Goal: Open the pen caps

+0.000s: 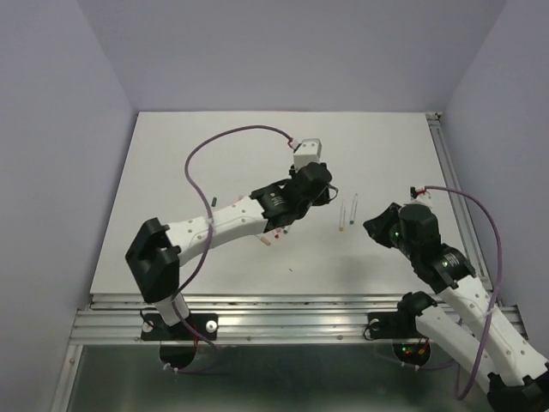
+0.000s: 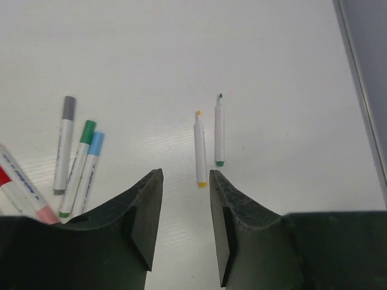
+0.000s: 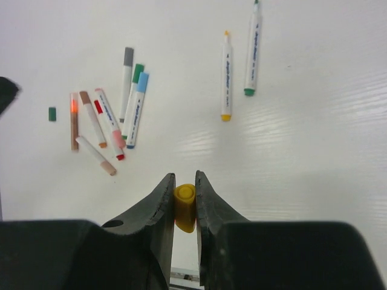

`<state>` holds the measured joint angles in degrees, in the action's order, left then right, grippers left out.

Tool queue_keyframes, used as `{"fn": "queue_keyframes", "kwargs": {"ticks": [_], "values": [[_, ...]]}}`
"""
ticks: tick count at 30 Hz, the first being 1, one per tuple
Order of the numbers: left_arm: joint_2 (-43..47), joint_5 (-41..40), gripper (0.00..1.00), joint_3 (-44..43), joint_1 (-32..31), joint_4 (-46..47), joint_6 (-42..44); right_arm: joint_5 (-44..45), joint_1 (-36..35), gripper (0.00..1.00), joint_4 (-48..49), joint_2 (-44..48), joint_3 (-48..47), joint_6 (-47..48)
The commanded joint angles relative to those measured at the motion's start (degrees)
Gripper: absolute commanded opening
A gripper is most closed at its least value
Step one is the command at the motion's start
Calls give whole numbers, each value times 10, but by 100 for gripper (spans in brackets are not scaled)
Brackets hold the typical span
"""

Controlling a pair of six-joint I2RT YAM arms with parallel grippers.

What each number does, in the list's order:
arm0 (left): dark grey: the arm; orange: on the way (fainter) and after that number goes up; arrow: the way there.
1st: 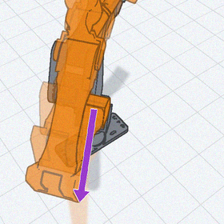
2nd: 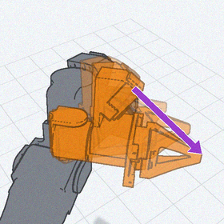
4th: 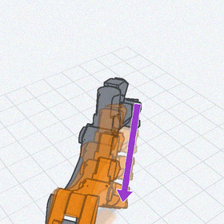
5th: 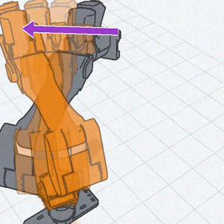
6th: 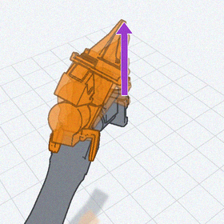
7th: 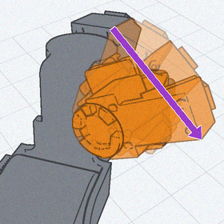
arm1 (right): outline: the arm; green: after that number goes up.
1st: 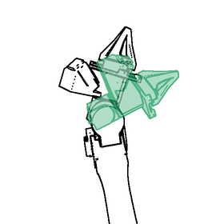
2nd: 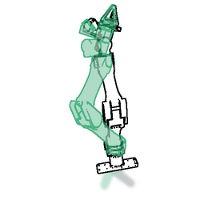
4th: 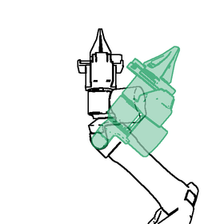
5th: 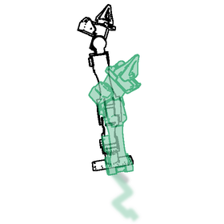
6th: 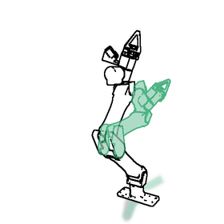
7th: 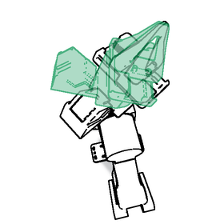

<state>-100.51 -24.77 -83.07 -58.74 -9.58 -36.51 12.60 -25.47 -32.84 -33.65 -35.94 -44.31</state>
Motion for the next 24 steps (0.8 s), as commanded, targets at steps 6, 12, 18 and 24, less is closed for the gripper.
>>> {"fn": "queue_keyframes", "kwargs": {"ticks": [6,12,18,24], "values": [[302,-113,57,303,5,-61,-144,-217,-8,6,220,-179,-48,44],[485,-135,97,403,7,-178,-268,-181,-118,6,301,-344,-127,77],[566,-160,99,432,9,-265,-359,-187,-180,6,323,-559,-286,106],[592,-164,99,448,10,-340,-416,-156,-232,10,246,-751,-518,168]]}}
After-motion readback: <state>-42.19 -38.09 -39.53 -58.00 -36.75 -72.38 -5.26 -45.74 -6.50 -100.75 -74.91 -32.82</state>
